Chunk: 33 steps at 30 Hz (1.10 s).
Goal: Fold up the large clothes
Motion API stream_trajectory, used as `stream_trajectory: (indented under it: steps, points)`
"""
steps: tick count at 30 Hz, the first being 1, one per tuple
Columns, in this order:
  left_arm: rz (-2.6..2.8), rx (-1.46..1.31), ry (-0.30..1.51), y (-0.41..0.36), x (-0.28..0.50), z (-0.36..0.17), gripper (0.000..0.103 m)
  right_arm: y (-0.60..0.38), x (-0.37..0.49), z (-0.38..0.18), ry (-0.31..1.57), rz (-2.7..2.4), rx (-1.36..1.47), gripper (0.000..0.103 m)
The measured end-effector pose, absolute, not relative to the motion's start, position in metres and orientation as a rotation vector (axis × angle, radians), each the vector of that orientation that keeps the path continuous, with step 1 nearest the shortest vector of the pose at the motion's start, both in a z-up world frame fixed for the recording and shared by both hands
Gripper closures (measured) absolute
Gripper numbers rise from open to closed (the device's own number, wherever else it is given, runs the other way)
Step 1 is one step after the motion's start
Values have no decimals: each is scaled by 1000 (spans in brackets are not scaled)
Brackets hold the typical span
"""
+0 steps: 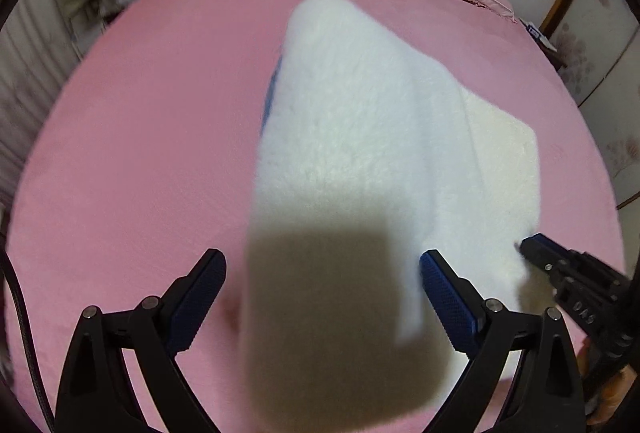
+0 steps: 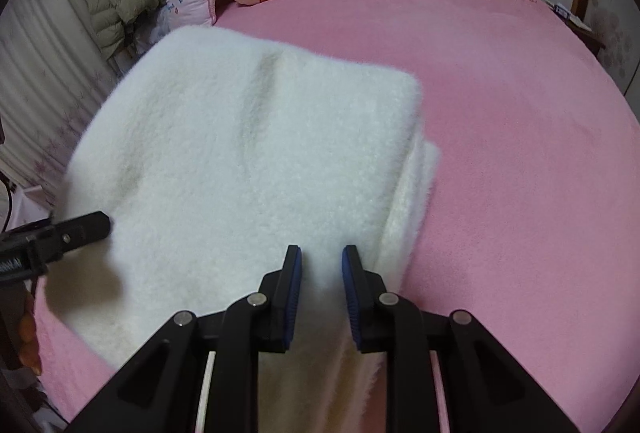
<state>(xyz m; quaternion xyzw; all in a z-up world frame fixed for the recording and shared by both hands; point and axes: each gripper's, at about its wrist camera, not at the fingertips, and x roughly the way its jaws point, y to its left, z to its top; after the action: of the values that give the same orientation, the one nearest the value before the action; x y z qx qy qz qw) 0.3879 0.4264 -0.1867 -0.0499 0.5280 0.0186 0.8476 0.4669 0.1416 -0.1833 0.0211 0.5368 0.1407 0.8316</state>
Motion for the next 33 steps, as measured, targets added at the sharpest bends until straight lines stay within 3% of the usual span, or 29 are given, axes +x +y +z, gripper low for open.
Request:
stream_trajectory:
  steps: [12, 26, 28, 33]
  points:
    - [-59, -63, 1003, 361, 296, -85, 6, 108, 390, -93, 1123, 321, 77, 75]
    - [-101, -169, 1111, 253, 140, -10, 5, 13, 234, 29, 1065, 362, 104, 74]
    - [-95, -144, 1125, 231, 113, 0, 1, -5, 211, 42, 1057, 362, 114, 71]
    - [-74, -153, 1109, 191, 54, 22, 1, -55, 154, 70, 1045, 358, 118, 68]
